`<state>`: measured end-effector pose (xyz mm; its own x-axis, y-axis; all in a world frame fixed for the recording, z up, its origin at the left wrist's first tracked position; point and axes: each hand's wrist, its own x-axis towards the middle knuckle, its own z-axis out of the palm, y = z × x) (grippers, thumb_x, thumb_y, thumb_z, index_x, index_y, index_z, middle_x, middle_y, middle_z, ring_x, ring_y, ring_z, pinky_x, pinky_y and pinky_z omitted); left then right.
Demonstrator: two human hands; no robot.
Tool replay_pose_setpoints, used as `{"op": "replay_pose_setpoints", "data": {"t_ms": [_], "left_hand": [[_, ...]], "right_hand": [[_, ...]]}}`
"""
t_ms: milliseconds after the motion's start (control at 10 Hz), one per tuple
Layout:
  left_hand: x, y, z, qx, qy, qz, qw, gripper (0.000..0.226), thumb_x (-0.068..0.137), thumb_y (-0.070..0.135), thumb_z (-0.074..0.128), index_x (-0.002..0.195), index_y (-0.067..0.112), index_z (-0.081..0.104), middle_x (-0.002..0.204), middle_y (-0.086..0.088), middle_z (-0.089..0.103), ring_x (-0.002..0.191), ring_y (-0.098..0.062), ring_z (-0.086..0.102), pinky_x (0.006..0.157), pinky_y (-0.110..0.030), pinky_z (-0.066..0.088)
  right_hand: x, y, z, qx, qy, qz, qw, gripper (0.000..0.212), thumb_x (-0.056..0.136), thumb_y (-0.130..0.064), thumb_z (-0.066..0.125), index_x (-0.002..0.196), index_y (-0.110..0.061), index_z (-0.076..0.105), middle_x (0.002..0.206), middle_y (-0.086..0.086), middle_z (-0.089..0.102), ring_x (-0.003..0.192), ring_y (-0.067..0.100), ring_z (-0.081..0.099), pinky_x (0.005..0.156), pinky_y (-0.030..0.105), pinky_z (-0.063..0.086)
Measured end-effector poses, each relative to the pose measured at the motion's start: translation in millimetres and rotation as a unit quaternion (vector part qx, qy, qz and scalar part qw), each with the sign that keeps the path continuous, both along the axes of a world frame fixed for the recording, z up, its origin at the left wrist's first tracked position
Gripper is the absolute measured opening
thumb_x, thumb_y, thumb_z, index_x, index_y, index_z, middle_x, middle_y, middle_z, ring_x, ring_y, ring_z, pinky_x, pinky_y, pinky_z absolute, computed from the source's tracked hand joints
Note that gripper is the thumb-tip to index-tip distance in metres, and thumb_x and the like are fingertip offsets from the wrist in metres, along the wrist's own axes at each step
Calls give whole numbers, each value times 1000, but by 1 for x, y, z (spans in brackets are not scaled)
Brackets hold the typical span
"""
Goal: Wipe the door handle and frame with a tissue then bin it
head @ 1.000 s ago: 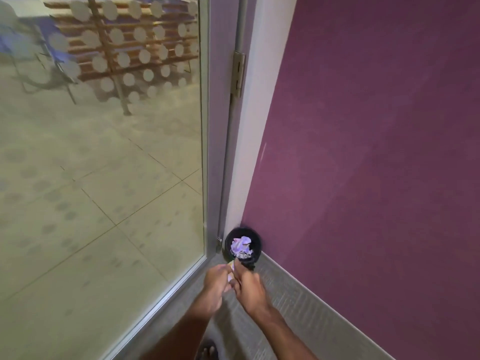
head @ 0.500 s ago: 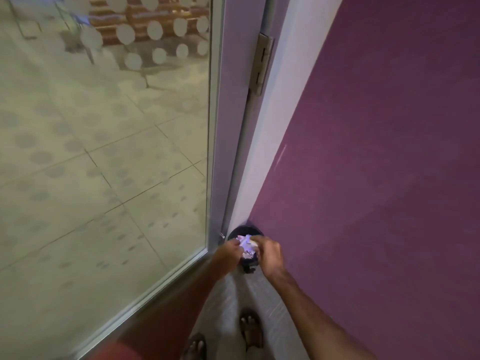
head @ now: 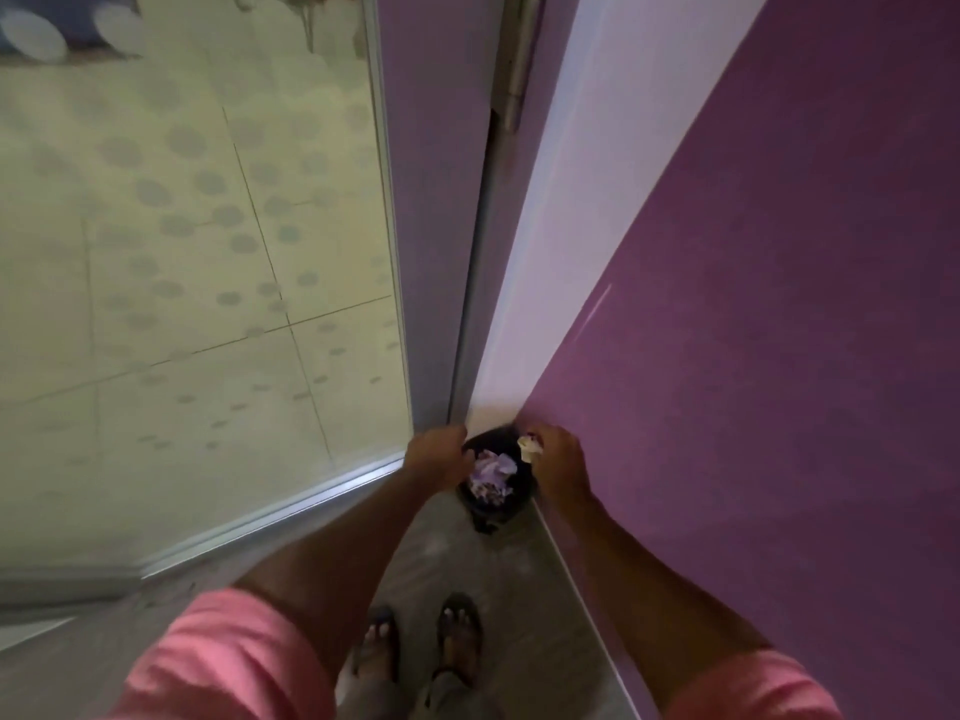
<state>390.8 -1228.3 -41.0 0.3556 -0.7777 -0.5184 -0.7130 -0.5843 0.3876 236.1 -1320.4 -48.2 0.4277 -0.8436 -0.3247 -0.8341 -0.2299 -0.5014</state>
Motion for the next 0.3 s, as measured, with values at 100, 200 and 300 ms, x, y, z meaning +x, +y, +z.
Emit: {"op": "replay_pose_setpoints", "data": {"t_ms": [100,200,300], "left_hand": [[0,-2,-7,2,-9,2,1000,39,100,36,47,129,12,56,131,-14,61,122,-32,57,99,-38,47],[0,0,-17,2,-18,8,1000,40,100,35,47,131,11,53,133,-14,59,123,-31,56,102,-38,45],[-2,2,-22,7,-18,19,1000,41,101,30,46,136,11,50,139,-13,56,127,-32,53,107,-40,41]], "right_hand": [[1,-9,-10,6,10,13,1000,32,97,-7,48,127,-3,60,128,21,60,121,31,54,106,36,38],[1,-20,-25,-8,-4,16,1000,32,97,-5,48,126,-1,60,130,21,59,123,29,52,108,32,34],[-2,-26,-36,-22,5,-1,1000,32,98,-8,47,127,-4,60,131,20,56,125,30,47,108,30,30]]}}
